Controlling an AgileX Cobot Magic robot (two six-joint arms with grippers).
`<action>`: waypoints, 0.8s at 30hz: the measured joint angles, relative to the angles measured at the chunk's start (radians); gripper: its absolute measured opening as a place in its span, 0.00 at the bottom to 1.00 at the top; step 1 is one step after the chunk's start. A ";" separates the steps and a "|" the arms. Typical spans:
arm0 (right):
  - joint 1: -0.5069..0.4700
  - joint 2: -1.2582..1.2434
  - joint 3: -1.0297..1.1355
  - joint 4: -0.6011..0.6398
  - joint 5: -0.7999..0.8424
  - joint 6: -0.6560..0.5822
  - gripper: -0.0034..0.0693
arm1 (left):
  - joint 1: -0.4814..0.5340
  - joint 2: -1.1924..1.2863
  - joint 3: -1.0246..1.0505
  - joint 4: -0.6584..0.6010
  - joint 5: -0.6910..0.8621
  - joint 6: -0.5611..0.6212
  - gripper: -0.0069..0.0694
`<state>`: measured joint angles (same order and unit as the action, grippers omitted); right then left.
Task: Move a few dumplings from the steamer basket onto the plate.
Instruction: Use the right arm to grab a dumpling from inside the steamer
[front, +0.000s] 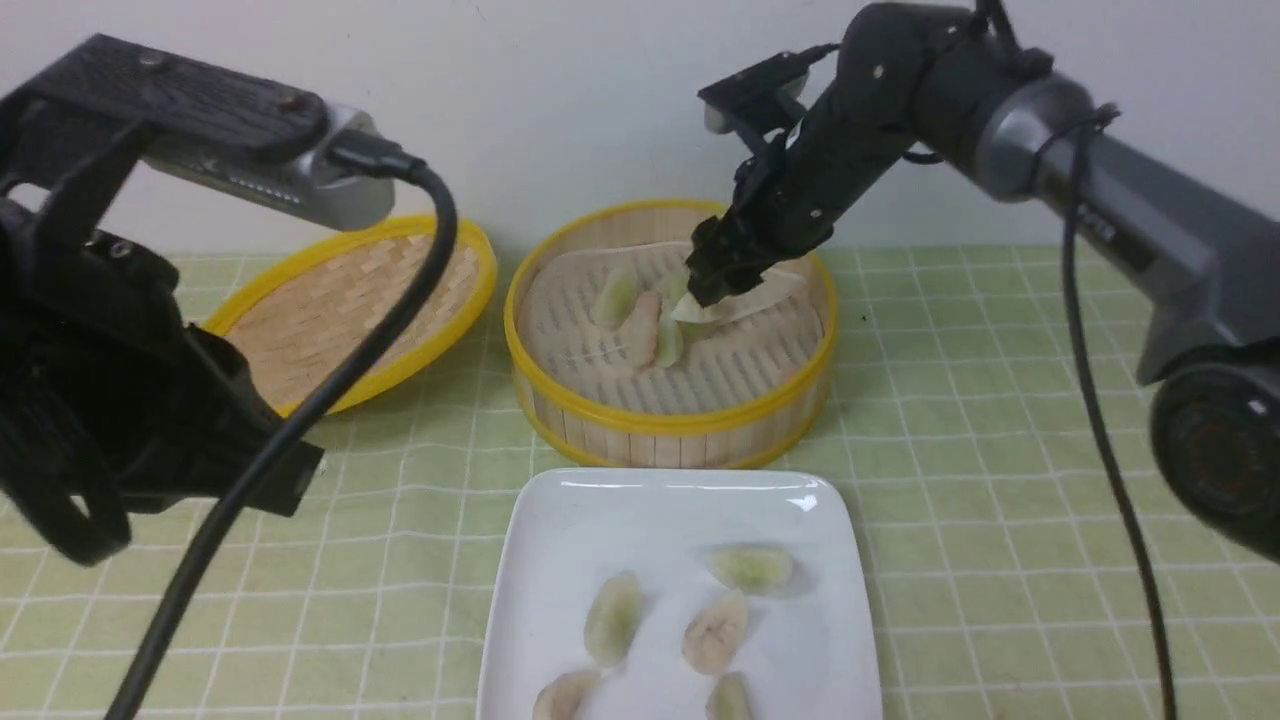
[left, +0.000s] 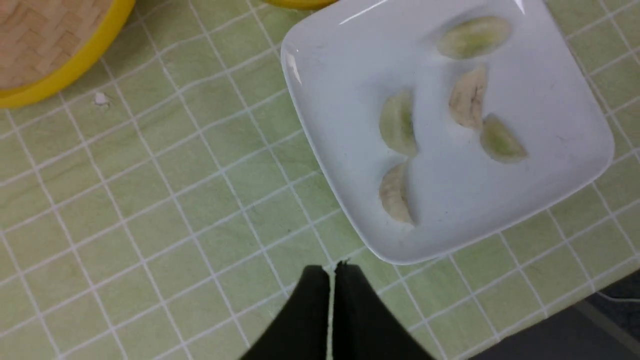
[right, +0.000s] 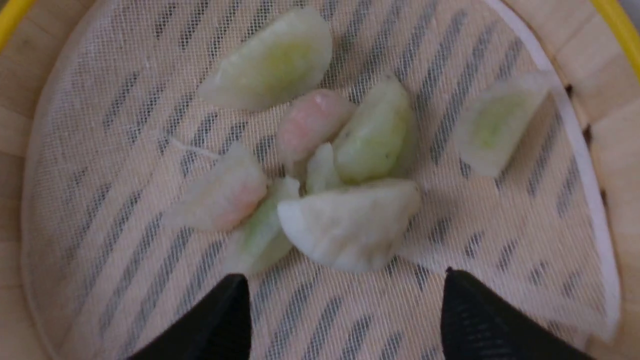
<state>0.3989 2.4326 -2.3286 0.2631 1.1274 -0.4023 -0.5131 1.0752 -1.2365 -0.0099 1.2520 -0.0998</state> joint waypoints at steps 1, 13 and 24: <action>0.005 0.024 -0.028 0.000 -0.008 0.000 0.72 | 0.000 -0.010 0.001 0.010 0.000 -0.008 0.08; 0.033 0.121 -0.087 -0.101 -0.058 0.058 0.74 | 0.000 -0.027 0.004 0.106 0.002 -0.082 0.08; 0.033 0.120 -0.125 -0.131 -0.017 0.139 0.56 | 0.000 -0.027 0.004 0.109 0.003 -0.082 0.08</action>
<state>0.4316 2.5531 -2.4532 0.1316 1.1105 -0.2634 -0.5131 1.0480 -1.2327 0.0989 1.2550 -0.1821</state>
